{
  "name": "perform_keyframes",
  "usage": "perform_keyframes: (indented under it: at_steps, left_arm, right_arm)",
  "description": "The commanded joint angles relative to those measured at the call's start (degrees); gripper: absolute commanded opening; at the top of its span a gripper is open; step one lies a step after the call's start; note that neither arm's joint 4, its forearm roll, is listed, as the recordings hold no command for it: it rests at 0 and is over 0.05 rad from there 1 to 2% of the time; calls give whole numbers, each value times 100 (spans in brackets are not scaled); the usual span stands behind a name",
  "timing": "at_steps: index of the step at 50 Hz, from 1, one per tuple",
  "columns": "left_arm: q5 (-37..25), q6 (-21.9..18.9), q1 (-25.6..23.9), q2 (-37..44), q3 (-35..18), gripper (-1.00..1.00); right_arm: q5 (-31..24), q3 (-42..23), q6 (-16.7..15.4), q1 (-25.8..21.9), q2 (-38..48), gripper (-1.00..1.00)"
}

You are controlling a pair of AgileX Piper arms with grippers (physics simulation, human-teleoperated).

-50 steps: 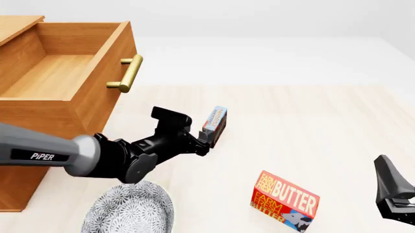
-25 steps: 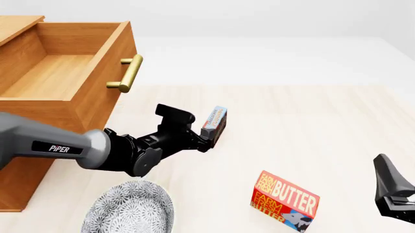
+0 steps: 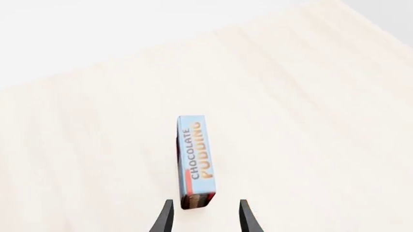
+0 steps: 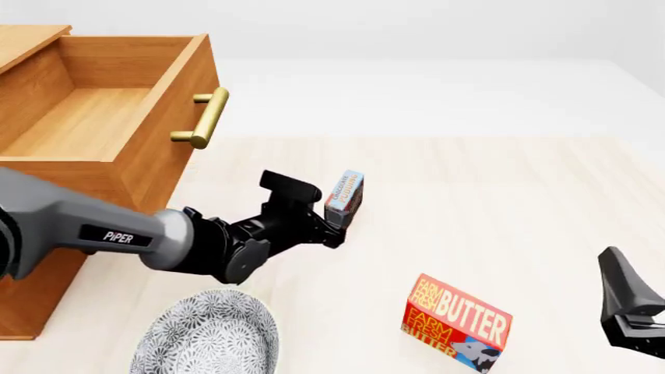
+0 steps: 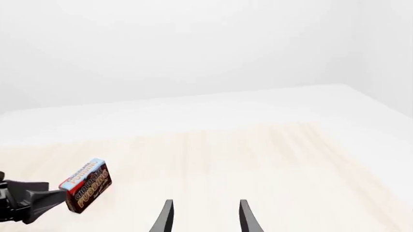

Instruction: Put the chocolate pudding in the top drawer of the cabinet and close it.

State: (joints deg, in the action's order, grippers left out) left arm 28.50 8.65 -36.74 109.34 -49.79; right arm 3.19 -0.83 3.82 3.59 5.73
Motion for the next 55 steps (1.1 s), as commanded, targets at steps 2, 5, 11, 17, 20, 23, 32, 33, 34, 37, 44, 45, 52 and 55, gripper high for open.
perform_keyframes:
  at_steps: [2, 5, 11, 17, 20, 23, 32, 33, 34, 37, 44, 45, 52, 55]
  left_arm:
    - [9, -27, -19, 135, -118, 100]
    - [5, -34, -12, 173, -173, 100]
    - [-53, -87, 74, 221, -257, 100]
    - [-119, -143, 56, 273, -371, 100]
    - [-147, -167, 51, 319, -422, 100]
    - [-168, -177, 47, 336, -447, 100]
    - [-192, -219, 56, 367, -484, 100]
    - [-199, -219, 63, 367, -489, 100]
    - [-200, -219, 61, 371, -492, 100]
    - [-196, -219, 77, 388, -499, 100]
    - [-179, -202, 109, 456, -560, 100]
    - [-179, -202, 109, 456, -560, 100]
    - [-186, -198, 127, 547, -623, 100]
    - [-182, -190, 134, 563, -631, 100]
  right_arm:
    - [-31, 5, -3, 8, -35, 100]
    - [-36, 5, -4, 12, -41, 100]
    - [5, 3, 11, 2, 24, 100]
    - [56, -1, 20, 9, 85, 100]
    - [75, -1, 20, 10, 103, 100]
    - [84, -1, 24, 10, 118, 100]
    - [107, 1, 26, 8, 147, 100]
    - [115, 3, 25, 8, 157, 100]
    - [129, 6, 23, 7, 171, 100]
    - [157, 10, 19, 10, 202, 100]
    - [167, 16, 12, 1, 214, 100]
    - [167, 16, 12, 1, 215, 100]
    - [208, 22, 10, -4, 265, 100]
    - [205, 22, 12, -6, 262, 100]
